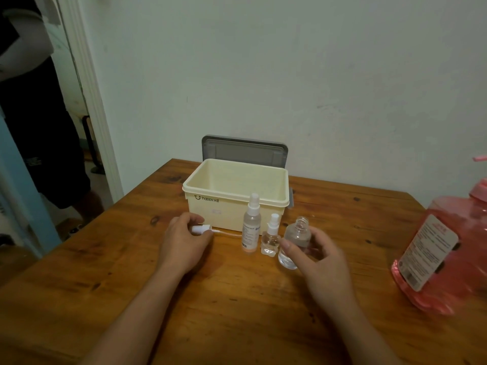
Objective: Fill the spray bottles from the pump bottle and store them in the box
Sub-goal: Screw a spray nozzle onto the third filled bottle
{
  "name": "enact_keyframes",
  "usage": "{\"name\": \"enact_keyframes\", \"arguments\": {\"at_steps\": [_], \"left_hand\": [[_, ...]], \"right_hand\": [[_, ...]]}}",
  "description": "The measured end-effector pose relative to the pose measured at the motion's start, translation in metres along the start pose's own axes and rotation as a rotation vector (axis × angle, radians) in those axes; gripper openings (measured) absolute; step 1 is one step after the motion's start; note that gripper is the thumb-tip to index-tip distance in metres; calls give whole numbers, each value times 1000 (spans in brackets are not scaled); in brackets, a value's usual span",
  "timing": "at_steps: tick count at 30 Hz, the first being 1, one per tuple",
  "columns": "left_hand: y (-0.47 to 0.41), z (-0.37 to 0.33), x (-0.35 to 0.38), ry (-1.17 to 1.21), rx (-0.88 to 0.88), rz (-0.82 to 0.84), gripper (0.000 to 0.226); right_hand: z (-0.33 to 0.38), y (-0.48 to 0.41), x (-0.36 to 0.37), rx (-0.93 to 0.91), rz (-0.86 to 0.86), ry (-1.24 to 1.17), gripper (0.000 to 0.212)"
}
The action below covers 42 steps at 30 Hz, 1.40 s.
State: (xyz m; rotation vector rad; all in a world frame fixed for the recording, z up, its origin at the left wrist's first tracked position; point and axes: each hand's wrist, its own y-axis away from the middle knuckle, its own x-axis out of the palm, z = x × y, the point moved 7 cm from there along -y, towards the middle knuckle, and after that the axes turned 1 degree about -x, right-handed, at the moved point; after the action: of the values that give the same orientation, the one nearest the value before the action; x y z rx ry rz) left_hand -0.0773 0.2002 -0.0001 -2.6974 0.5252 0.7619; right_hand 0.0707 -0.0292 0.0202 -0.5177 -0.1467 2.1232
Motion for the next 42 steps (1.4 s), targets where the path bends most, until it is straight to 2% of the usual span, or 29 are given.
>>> {"name": "enact_keyframes", "arguments": {"at_steps": [8, 14, 20, 25, 31, 35, 42], "left_hand": [[7, 0, -29, 172, -13, -189, 30], [15, -4, -47, 410, -11, -346, 33], [35, -22, -64, 628, 113, -494, 36], [47, -60, -61, 739, 341, -373, 43], [56, -104, -37, 614, 579, -200, 45], [59, -118, -26, 505, 653, -152, 46], [56, -126, -29, 442, 706, -188, 43]], "right_hand": [[-2, 1, -1, -7, -7, -9, 48], [-1, 2, -2, -14, -10, -10, 47], [-4, 2, -4, -2, 5, -7, 38], [-3, 3, -2, -16, 25, 1, 30], [-4, 5, -3, -13, 32, 36, 33], [-4, 5, -3, -12, 37, 48, 34], [-7, 5, -3, 9, 37, 83, 37]]}}
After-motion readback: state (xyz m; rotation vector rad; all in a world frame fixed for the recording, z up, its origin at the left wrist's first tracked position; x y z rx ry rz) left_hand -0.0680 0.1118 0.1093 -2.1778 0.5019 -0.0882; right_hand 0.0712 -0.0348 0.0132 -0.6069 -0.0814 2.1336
